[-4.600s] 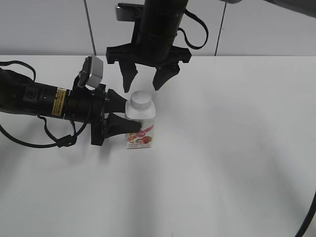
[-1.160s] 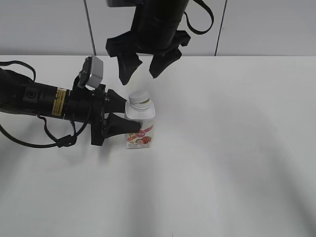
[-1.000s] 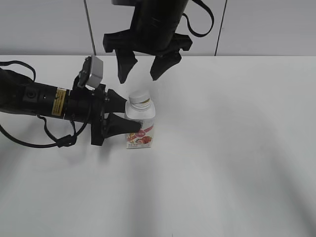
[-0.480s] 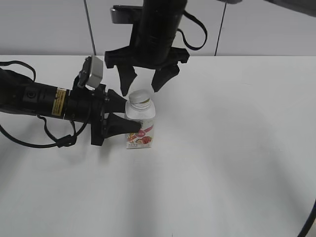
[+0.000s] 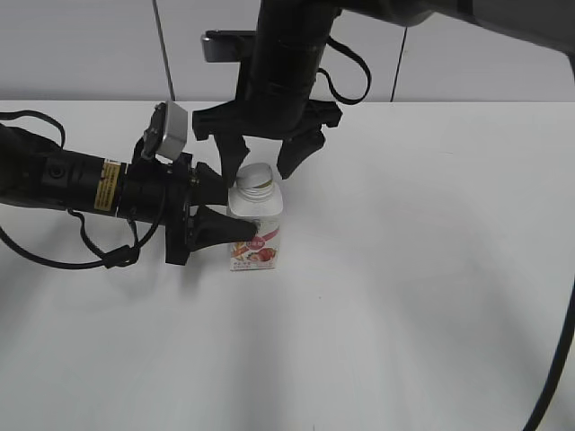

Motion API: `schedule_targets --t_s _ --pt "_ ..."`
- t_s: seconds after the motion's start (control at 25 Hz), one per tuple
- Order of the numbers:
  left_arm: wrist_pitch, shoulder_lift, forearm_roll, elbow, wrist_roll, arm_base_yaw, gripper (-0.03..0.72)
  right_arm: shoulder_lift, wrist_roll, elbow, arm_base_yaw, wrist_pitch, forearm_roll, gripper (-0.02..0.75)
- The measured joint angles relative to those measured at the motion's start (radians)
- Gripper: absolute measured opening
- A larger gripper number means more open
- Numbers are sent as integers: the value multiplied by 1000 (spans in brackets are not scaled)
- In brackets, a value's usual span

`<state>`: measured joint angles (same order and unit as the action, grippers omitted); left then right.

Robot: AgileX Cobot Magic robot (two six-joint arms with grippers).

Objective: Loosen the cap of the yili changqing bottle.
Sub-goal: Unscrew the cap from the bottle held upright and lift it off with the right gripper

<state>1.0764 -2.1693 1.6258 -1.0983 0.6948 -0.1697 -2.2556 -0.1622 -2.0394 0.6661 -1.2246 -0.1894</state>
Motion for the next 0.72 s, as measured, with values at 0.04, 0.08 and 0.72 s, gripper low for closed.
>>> schedule_targets --t_s 0.04,0.08,0.72 --pt "0 0 0 0 0 0 396 0 0 0 1 0 0 564" --pt "0 0 0 0 0 0 396 0 0 0 1 0 0 548" --pt "0 0 6 0 0 0 396 0 213 0 4 1 -14 391"
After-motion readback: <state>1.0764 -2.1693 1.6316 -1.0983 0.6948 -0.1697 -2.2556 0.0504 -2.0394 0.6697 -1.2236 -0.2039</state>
